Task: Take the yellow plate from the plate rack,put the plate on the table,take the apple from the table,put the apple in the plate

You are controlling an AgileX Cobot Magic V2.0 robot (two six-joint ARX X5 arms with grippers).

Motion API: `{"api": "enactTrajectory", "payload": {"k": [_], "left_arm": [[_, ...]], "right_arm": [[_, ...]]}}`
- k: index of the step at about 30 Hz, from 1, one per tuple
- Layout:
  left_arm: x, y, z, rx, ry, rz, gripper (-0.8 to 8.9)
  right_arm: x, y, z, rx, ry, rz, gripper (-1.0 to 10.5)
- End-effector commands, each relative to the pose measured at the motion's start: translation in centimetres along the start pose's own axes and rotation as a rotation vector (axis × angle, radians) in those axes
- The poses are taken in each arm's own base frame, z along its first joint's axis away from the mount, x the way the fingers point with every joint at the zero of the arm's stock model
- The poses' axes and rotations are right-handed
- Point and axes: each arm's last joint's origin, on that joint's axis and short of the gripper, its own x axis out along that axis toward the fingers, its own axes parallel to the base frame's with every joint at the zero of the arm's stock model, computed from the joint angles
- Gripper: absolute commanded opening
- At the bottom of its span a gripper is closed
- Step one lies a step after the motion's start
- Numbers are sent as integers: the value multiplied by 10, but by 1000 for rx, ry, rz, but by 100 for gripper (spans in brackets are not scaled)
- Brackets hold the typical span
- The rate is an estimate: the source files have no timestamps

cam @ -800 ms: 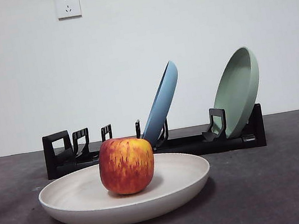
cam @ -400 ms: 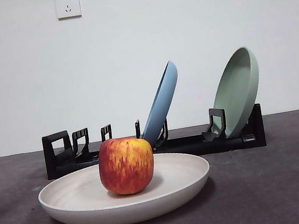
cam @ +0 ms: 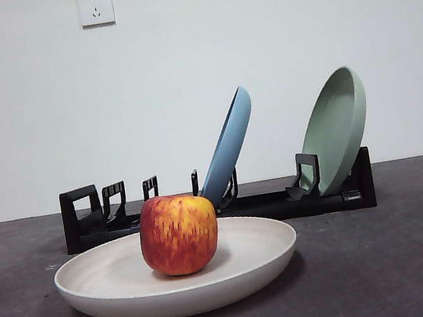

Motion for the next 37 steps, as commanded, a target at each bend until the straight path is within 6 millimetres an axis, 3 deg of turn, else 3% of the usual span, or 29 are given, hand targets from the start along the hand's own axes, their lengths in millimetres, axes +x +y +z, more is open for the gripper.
{"api": "enactTrajectory", "payload": {"k": [1,10,21,37], "left_arm": [[0,7,-7,28,-19,78,-3],[9,20,-46,14,-85,235,-3],[30,24,-89,-2,-41,256,-3],[31,24,-89,-2,-47,257,-3]], "right_arm": [[1,0,-1,9,-1,-1,1],[1,0,-1,9,-1,-1,1],[1,0,-1,9,-1,-1,1],[1,0,-1,9,-1,-1,1]]}}
